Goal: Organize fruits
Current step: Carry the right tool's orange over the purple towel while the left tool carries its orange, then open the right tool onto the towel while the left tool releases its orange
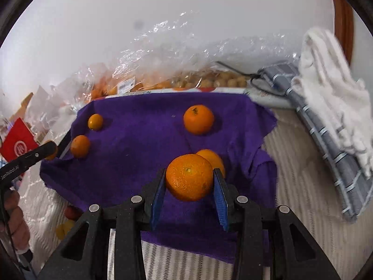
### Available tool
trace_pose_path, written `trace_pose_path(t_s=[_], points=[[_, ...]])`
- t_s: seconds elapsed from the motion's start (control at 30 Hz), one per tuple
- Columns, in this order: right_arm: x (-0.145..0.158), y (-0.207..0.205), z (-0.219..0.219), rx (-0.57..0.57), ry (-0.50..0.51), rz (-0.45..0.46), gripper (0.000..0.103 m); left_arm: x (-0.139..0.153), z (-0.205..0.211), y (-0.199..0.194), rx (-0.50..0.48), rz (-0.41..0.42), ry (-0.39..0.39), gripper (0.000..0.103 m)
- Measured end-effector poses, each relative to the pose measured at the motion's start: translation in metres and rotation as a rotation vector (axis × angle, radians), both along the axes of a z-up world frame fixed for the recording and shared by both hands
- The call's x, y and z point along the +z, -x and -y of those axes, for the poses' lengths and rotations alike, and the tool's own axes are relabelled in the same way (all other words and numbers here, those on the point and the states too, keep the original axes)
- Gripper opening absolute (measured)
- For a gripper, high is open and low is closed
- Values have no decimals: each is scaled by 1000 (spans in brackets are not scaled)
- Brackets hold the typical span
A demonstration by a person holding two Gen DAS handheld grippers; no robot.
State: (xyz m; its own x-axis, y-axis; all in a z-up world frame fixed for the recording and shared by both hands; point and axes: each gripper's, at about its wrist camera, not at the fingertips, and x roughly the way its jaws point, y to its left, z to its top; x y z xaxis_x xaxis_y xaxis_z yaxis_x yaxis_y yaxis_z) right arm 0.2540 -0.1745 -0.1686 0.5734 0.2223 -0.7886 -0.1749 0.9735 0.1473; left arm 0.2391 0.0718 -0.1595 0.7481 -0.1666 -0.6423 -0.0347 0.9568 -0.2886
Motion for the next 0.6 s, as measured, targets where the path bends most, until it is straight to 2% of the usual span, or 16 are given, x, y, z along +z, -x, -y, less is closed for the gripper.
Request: trace_pose_path(t_s=[0.3,0.6], points=[[-14,-1,2,9,-14,-52,39,-9,13,-4,-35,-28,-46,30],[-17,-3,-5,7,71,-62,39,-19,21,-9,-45,-71,-72,30]])
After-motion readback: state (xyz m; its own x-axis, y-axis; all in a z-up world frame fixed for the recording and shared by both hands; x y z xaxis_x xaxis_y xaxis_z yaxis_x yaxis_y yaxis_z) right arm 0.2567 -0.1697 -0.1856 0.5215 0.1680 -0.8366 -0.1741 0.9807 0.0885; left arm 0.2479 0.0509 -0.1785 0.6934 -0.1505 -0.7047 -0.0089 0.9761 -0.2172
